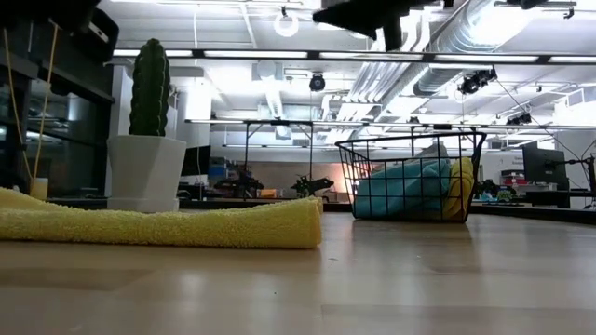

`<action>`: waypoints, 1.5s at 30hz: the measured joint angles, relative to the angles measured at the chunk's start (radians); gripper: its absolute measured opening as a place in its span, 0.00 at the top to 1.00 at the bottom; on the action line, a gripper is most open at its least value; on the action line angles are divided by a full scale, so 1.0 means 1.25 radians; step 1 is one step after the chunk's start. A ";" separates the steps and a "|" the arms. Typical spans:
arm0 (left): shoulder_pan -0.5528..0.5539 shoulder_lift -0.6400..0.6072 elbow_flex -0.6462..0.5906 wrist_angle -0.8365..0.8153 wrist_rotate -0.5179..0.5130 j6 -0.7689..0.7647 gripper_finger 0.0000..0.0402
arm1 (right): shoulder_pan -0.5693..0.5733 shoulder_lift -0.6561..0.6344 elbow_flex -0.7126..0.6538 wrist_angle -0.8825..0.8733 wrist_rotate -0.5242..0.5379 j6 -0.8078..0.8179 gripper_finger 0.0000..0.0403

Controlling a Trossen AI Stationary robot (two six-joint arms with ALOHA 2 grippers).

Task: Fold microfiber towels
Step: Fold the yellow microfiber towel

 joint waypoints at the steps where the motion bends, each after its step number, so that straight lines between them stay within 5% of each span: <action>1: -0.004 0.000 0.000 0.003 -0.022 0.006 0.75 | -0.002 0.000 0.010 -0.001 0.000 -0.009 0.45; 22: -0.154 0.134 0.041 0.121 -0.163 0.132 0.75 | -0.011 0.000 0.082 0.000 -0.006 -0.004 0.45; 45: -0.156 0.197 0.053 0.160 -0.230 0.148 0.75 | -0.015 0.001 0.082 0.021 -0.006 0.010 0.45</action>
